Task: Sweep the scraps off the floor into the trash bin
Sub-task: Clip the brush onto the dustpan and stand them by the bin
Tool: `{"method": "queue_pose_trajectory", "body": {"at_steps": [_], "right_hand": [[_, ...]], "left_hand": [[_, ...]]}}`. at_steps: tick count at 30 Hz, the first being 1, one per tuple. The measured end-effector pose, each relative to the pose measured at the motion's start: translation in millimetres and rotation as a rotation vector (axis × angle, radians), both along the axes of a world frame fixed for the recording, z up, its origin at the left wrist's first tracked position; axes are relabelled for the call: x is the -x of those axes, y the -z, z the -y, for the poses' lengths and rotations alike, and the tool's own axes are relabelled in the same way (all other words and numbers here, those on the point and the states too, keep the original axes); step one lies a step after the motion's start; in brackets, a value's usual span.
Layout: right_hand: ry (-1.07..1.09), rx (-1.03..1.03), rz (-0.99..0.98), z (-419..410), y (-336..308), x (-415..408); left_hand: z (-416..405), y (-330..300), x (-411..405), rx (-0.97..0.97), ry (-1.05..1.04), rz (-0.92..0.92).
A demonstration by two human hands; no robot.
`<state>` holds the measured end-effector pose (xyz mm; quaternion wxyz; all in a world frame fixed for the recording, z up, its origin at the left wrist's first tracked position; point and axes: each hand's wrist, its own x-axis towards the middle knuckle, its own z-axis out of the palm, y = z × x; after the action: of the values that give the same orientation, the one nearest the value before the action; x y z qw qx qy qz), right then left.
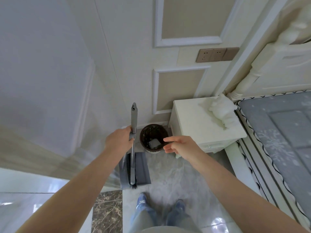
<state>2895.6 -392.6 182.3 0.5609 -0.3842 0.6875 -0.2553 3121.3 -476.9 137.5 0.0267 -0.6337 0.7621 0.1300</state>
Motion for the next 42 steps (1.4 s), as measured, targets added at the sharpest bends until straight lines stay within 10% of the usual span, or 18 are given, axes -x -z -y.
{"method": "queue_pose_trajectory", "body": {"at_steps": [42], "right_hand": [[0.116,-0.414,-0.033,43.9,147.8,15.6]], "left_hand": [[133.7,203.0,2.0,-0.007,0.064,-0.152]]}}
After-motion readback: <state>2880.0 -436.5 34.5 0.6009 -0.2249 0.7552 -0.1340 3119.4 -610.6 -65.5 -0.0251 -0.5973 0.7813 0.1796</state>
